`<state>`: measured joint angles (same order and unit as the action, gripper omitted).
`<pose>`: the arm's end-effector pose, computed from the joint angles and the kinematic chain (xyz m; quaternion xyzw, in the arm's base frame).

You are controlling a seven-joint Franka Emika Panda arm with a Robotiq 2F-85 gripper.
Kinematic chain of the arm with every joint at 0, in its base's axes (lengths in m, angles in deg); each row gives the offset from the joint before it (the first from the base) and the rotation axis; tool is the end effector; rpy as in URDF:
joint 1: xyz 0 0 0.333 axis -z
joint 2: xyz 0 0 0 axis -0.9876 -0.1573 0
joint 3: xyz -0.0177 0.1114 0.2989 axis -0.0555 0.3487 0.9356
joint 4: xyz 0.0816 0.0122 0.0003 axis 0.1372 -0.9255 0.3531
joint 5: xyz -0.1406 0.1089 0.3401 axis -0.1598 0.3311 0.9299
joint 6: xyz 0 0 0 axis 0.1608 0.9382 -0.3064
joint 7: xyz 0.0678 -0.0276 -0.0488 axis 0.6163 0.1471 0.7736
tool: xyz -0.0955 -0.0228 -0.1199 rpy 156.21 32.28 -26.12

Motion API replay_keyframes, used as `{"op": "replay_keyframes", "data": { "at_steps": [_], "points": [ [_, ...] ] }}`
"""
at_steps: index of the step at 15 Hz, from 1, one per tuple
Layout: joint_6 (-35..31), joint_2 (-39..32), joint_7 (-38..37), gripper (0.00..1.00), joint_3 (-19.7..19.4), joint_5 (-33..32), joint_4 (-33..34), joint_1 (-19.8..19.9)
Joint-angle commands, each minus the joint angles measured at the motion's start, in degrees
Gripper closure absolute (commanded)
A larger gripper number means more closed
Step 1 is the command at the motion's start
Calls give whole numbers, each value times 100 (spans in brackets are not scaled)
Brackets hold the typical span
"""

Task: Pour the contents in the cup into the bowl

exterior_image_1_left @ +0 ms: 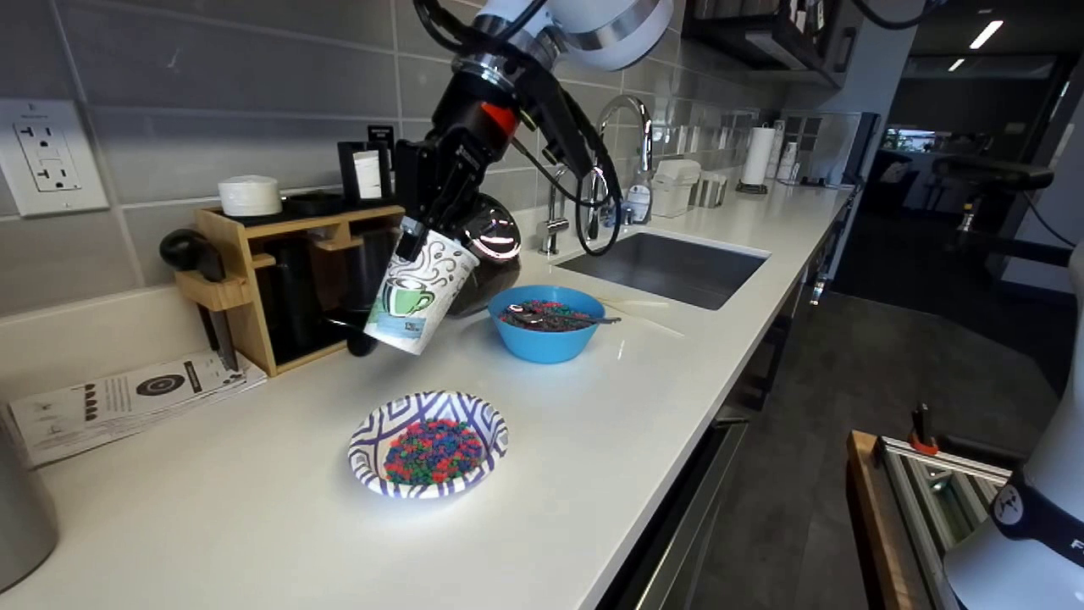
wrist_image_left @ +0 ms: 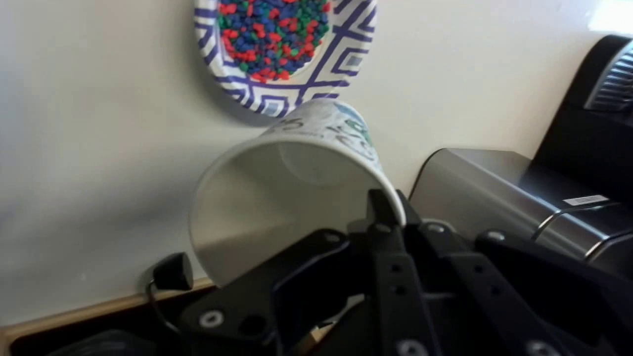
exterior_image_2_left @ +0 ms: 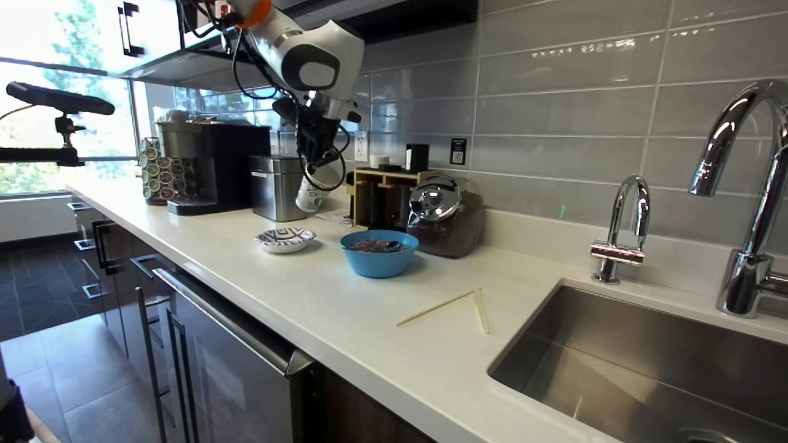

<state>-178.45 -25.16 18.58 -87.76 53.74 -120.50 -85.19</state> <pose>0.5914 0.0971 0.4124 -0.9615 0.0040 -0.1156 0.2493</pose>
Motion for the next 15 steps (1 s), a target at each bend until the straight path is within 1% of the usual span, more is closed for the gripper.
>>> {"op": "replay_keyframes", "data": {
  "at_steps": [1, 4, 6, 7, 8, 9, 11, 15],
  "points": [
    [-605, 191, -859, 99, 89, -1376, -265, -59],
    [-784, 124, -1746, 99, 64, -2784, -251, -82],
    [-608, 58, -2402, 99, 39, -3700, -208, -93],
    [-477, 10, -2647, 99, 38, -4048, -180, -96],
    [-319, -25, -2817, 99, 50, -4260, -147, -102],
    [-186, -61, -2895, 99, 70, -4388, -124, -112],
    [69, -123, -2902, 99, 112, -4426, -89, -134],
    [274, -236, -2743, 99, 177, -4259, -24, -151]
  ]
}}
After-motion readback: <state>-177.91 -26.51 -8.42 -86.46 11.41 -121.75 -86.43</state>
